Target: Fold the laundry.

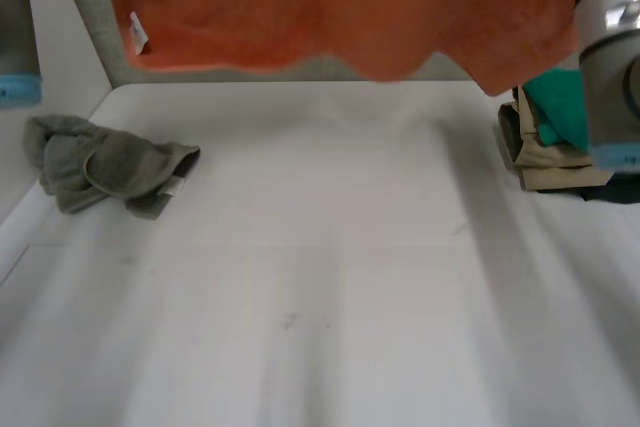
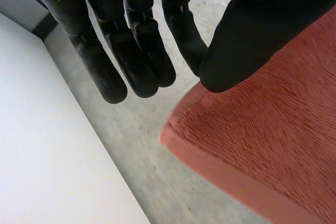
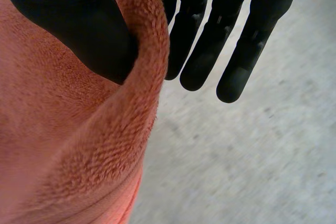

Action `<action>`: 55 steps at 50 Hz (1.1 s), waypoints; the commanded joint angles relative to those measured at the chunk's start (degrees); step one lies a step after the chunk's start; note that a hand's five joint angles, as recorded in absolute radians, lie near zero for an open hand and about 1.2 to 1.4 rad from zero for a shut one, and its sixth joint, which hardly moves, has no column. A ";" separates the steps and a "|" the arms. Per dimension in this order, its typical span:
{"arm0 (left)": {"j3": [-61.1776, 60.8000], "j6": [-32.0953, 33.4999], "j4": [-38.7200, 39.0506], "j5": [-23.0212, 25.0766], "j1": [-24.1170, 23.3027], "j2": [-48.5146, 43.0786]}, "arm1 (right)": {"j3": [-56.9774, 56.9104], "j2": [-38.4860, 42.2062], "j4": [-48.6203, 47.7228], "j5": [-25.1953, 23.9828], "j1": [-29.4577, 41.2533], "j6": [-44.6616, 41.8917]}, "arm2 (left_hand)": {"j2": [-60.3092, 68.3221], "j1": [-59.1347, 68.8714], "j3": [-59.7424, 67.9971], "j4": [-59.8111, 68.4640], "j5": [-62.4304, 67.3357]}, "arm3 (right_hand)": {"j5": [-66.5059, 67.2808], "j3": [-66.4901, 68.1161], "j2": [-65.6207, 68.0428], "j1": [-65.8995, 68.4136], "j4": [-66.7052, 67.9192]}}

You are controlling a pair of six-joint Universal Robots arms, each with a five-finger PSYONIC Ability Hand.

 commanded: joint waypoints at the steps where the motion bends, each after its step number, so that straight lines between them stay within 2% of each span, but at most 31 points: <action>1: -14.95 -0.13 -2.39 0.38 0.27 0.52 | 11.48 -0.92 7.02 -2.64 0.00 -0.83 | 11.46 14.56 11.69 11.17 13.18 | 13.16 11.97 12.62 17.06 11.43; 7: -28.65 -0.04 -2.04 0.73 0.27 0.35 | 22.98 0.04 12.55 -7.64 -0.09 -4.86 | 11.46 14.56 11.69 11.17 13.18 | 13.16 11.97 12.62 17.06 11.43; 14: -38.43 -0.04 -1.87 3.27 0.01 0.08 | 30.65 2.86 18.09 -8.27 -0.35 -16.64 | 11.46 14.56 11.69 11.17 13.18 | 13.16 11.97 12.62 17.06 11.43; 17: -40.98 0.05 -1.87 4.86 -0.26 0.61 | 30.66 2.77 20.82 -8.09 -1.05 -19.90 | 11.46 14.56 11.69 11.17 13.18 | -26.51 -27.70 -27.06 -22.61 -28.24; 19: -41.86 0.22 -1.95 5.38 -0.34 1.22 | 29.53 1.55 22.57 -8.09 -1.31 -20.08 | 11.46 14.56 11.69 11.17 13.18 | -43.40 -44.59 -43.95 -39.50 -45.13; 22: -42.22 0.22 -2.39 5.47 -0.43 2.54 | 27.06 -2.05 24.69 -8.09 -1.75 -19.47 | 11.46 14.56 11.69 11.17 13.18 | -44.30 -45.49 -44.85 -40.40 -46.03; 24: -42.65 0.14 -2.48 5.47 -0.43 4.21 | 24.34 -4.87 28.63 -8.53 -2.46 -18.85 | 11.46 14.56 11.69 11.17 13.18 | -45.82 -47.01 -46.37 -41.92 -47.55; 28: -44.32 0.14 -2.48 5.56 -0.43 6.41 | 17.31 -5.14 39.00 -8.97 -2.63 -18.23 | 11.46 14.56 11.69 11.17 13.18 | -45.82 -47.01 -46.37 -41.92 -47.55; 34: -46.43 0.14 -2.57 5.56 -0.52 8.69 | 4.15 2.48 57.17 -14.05 -2.90 -18.85 | 11.46 14.56 11.69 11.17 13.18 | -43.97 -45.17 -44.52 -40.08 -45.71; 36: -46.52 0.14 -2.57 5.56 -0.61 8.96 | 1.05 4.70 59.84 -15.21 -2.81 -19.03 | 11.46 14.56 11.69 11.17 13.18 | -42.97 -44.16 -43.51 -39.07 -44.70; 43: -47.05 -0.04 -2.57 5.65 -0.61 9.05 | -6.08 13.49 61.78 -16.79 -2.46 -21.66 | 11.46 14.56 11.69 11.17 13.18 | -43.97 -45.16 -44.52 -40.07 -45.70; 50: -47.14 -0.04 -2.57 5.74 -0.52 8.78 | -6.43 19.20 61.26 -15.13 -2.20 -27.55 | 11.46 14.56 11.69 11.17 13.18 | -43.80 -44.99 -44.35 -39.90 -45.53; 55: -47.14 -0.04 -2.57 5.74 -0.52 8.70 | -6.43 22.10 60.03 -11.52 -2.02 -28.52 | 11.46 14.56 11.69 11.17 13.18 | -42.79 -43.99 -43.34 -38.89 -44.53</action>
